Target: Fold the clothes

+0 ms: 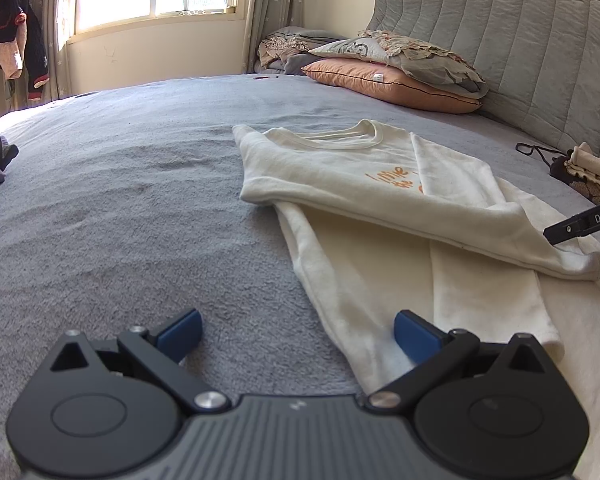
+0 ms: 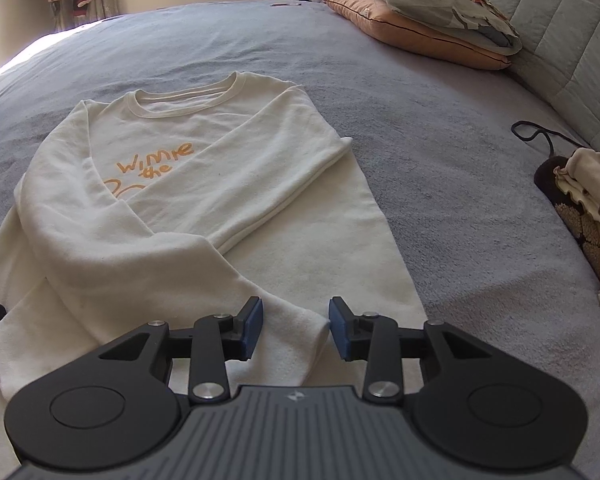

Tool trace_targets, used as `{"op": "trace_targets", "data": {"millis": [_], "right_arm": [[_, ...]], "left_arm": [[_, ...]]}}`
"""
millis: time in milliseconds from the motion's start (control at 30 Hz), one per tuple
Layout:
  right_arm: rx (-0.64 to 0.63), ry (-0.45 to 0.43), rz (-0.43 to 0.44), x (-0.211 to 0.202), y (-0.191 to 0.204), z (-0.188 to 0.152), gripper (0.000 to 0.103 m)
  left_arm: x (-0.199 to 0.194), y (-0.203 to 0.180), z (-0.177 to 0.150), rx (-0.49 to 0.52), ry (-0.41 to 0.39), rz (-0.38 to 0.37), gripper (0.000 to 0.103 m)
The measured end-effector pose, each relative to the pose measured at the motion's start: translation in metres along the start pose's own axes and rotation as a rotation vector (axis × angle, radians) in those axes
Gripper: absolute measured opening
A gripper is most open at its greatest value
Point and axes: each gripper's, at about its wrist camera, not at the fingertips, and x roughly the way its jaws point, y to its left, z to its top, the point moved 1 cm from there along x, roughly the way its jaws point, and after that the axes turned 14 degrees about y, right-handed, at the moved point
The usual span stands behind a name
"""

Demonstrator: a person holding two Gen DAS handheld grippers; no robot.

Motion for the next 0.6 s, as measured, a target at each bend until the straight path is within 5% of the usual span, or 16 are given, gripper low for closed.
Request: {"op": "trace_targets", "data": {"millis": [600], "right_arm": [[-0.005, -0.001, -0.003, 0.0005, 0.0020, -0.0003, 0.039]], "left_arm": [[0.0004, 0.0002, 0.0000, 0.000, 0.000, 0.000, 0.103]]}}
